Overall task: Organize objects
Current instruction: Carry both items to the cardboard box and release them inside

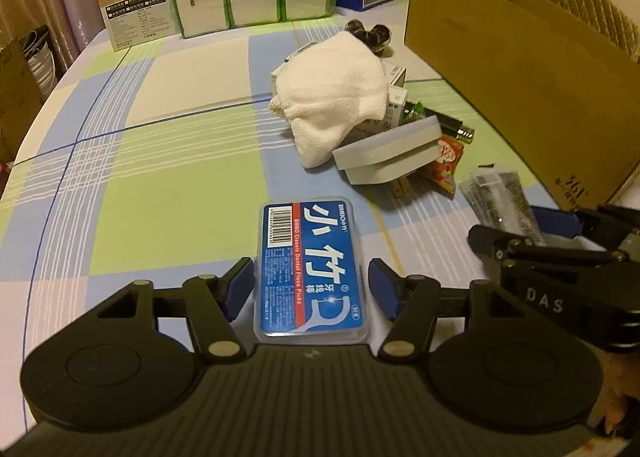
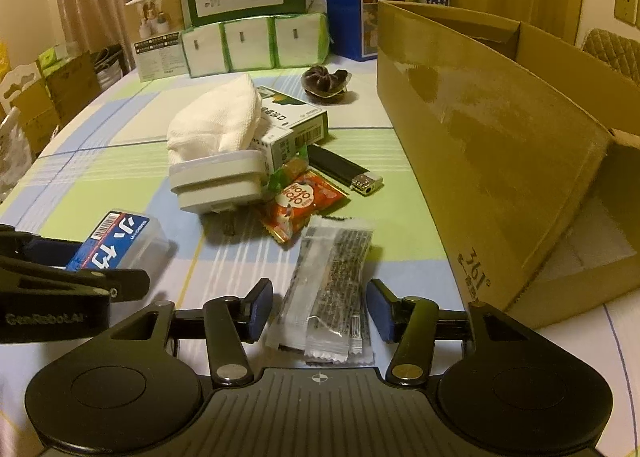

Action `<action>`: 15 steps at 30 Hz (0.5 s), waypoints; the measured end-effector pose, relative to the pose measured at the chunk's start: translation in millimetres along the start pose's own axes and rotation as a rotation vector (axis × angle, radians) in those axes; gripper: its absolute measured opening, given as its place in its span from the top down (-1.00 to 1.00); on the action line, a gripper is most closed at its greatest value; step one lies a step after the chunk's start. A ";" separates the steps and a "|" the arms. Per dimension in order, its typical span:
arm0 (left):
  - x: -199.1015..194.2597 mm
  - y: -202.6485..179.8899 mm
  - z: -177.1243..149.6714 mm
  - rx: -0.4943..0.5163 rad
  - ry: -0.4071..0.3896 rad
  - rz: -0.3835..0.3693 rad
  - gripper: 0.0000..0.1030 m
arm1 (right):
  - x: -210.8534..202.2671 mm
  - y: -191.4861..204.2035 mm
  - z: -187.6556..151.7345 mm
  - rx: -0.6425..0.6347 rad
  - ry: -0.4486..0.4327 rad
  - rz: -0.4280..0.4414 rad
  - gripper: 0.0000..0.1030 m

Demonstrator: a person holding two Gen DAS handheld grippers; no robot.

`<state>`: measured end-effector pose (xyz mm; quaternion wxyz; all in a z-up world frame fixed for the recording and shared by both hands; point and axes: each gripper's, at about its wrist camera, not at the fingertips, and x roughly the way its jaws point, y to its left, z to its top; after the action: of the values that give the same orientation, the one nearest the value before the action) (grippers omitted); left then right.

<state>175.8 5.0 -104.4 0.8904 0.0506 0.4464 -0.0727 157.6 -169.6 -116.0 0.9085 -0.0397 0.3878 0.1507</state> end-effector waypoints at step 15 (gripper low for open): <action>-50.3 -15.5 -2.6 0.005 -0.021 0.006 -0.01 | -74.3 -2.7 -8.2 -0.004 -0.049 0.052 0.35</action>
<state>141.3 -5.6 -66.0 0.8951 0.0534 0.4368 -0.0715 104.2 -191.8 -68.6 0.9133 -0.0278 0.3662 0.1759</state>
